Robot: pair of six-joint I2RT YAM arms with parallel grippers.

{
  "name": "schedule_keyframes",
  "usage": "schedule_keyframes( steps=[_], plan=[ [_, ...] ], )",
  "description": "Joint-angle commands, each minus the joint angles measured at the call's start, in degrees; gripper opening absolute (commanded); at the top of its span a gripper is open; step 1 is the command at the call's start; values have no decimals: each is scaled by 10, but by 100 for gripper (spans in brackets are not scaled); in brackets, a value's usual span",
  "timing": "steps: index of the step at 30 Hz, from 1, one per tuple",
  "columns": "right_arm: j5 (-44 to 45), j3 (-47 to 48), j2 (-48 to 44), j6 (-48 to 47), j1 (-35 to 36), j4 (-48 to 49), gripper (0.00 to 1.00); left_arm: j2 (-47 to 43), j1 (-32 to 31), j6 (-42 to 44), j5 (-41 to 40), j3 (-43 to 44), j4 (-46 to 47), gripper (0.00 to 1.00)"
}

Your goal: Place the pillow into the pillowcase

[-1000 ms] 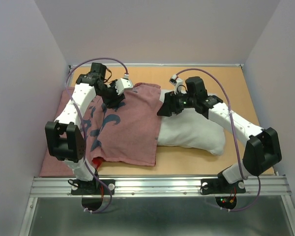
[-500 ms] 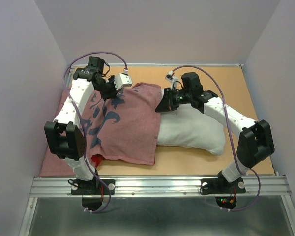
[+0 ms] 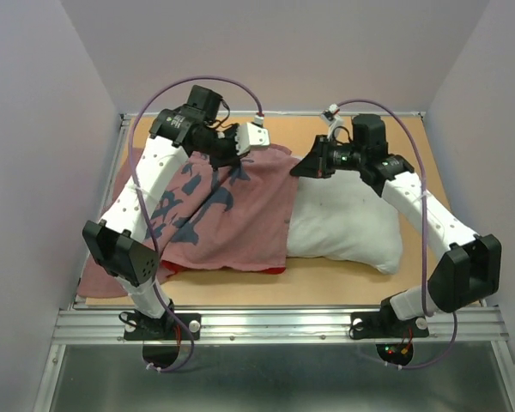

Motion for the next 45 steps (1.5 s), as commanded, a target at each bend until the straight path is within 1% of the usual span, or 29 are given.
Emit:
schedule_keyframes(
  steps=[1,3,5,9,10,11,12,13,14,15,17,18,19,20,21,24,27,28,29,30,31,32,33,36,38,39,40,43,45],
  plan=[
    [-16,-23,-53,15,-35,19,1,-15,-61,-59,43,-12,76,0],
    [-7,-55,-64,9,-46,18,0,-5,-71,-82,30,-69,133,0],
    [-3,-83,-87,6,-58,16,1,7,-72,-91,-6,-127,177,0],
    [60,-140,-122,-50,-61,-9,0,26,-71,-98,-93,-227,242,0],
    [68,-140,-124,-65,-62,-17,5,26,-71,-99,-93,-242,249,0],
    [79,-135,-124,-81,-62,-43,13,25,-71,-96,-101,-263,252,0],
    [103,-128,-123,-108,-63,-56,33,17,-71,-96,-99,-271,257,0],
    [113,-118,-122,-122,-66,-69,40,11,-71,-97,-93,-273,257,0],
    [123,-94,-124,-136,-74,-91,44,5,-71,-100,-87,-268,256,0],
    [145,-82,-129,-157,-79,-100,51,-8,-71,-114,-72,-260,255,0],
    [169,-58,-132,-179,-92,-115,59,-13,-75,-128,-63,-233,250,0],
    [199,-36,-132,-202,-107,-130,64,-11,-82,-134,-62,-202,240,0],
    [223,-25,-132,-213,-114,-137,73,-7,-85,-136,-64,-185,231,0],
    [245,-19,-130,-223,-132,-149,77,-3,-86,-140,-62,-168,222,0],
    [275,-8,-129,-238,-145,-155,78,2,-88,-144,-58,-137,212,0],
    [310,-7,-113,-275,-194,-178,75,4,-93,-158,-31,-85,208,0],
    [305,-25,-73,-302,-205,-211,67,16,-116,-164,-24,-52,213,0],
    [278,-38,-61,-306,-205,-220,62,25,-124,-165,-19,-48,216,0],
    [251,-42,-48,-310,-206,-244,60,32,-126,-168,-17,-47,219,0],
    [178,-43,-15,-320,-205,-260,58,44,-128,-168,-15,-46,223,0],
    [142,-47,0,-318,-205,-270,54,51,-129,-168,-12,-47,225,0],
    [108,-50,14,-317,-206,-279,52,55,-129,-169,-10,-50,231,0],
    [46,-52,31,-316,-205,-279,50,62,-129,-173,-9,-63,249,0],
    [-32,-40,62,-277,-180,-260,44,87,-129,-188,-11,-69,279,0],
    [-55,-28,71,-246,-153,-233,41,101,-130,-194,-11,-58,285,0],
    [-80,-17,78,-195,-127,-197,41,109,-129,-200,-9,-45,288,0],
    [-89,-14,81,-177,-105,-164,41,110,-129,-206,-3,-40,290,0],
    [-102,7,91,-143,-91,-137,40,91,-129,-207,3,-45,296,0],
    [-101,15,99,-137,-90,-135,38,76,-127,-198,-19,-68,289,0]
  ],
)
